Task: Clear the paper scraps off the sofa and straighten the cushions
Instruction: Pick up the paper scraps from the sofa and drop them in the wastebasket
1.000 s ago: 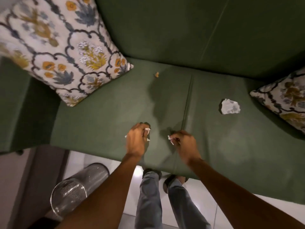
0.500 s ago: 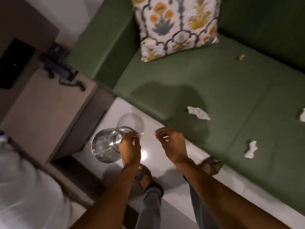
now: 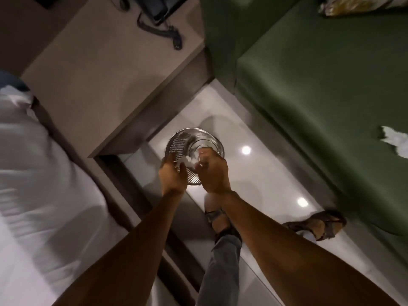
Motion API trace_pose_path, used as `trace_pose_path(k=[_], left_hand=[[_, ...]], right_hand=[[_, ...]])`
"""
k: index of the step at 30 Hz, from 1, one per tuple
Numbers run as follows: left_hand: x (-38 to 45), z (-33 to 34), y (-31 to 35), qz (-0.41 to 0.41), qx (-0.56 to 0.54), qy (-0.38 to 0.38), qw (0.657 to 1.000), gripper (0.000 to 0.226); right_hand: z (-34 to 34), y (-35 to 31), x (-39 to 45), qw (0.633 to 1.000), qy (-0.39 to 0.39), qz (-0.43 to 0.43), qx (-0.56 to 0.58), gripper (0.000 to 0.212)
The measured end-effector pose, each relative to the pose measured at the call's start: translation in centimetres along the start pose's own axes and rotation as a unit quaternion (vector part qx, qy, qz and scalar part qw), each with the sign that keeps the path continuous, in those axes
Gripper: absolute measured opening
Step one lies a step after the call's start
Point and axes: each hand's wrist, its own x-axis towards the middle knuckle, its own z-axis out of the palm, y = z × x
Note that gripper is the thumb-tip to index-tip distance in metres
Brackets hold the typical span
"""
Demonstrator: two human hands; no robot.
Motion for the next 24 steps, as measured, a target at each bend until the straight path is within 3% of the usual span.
trace_pose_path(k=[3,5,14,24], left_hand=[[0.7,0.1,-1.1,0.015,-0.002,-0.017,1.0,0.043],[0.5,0.0,-1.4,0.016,-0.002,-0.014,1.0,0.046],[-3.8,-1.4,3.3,0.081,0.029,-0.025,0.996,0.05],[-10.7,-0.1,17.9,0.182,0.068,-0.057,0.979,0.049]], right_hand=[[1.7,0.4,0.1,0.999,-0.019,0.039,0.014,0.058],[2.0,0.8,-0.4,0.999,-0.021,0.044,0.017,0.064],[-5.0,0.7,-5.0,0.998,0.042,0.013,0.044,0.056],[-20.0,1.1,-7.7,0.995,0.098,0.024,0.018,0.059]])
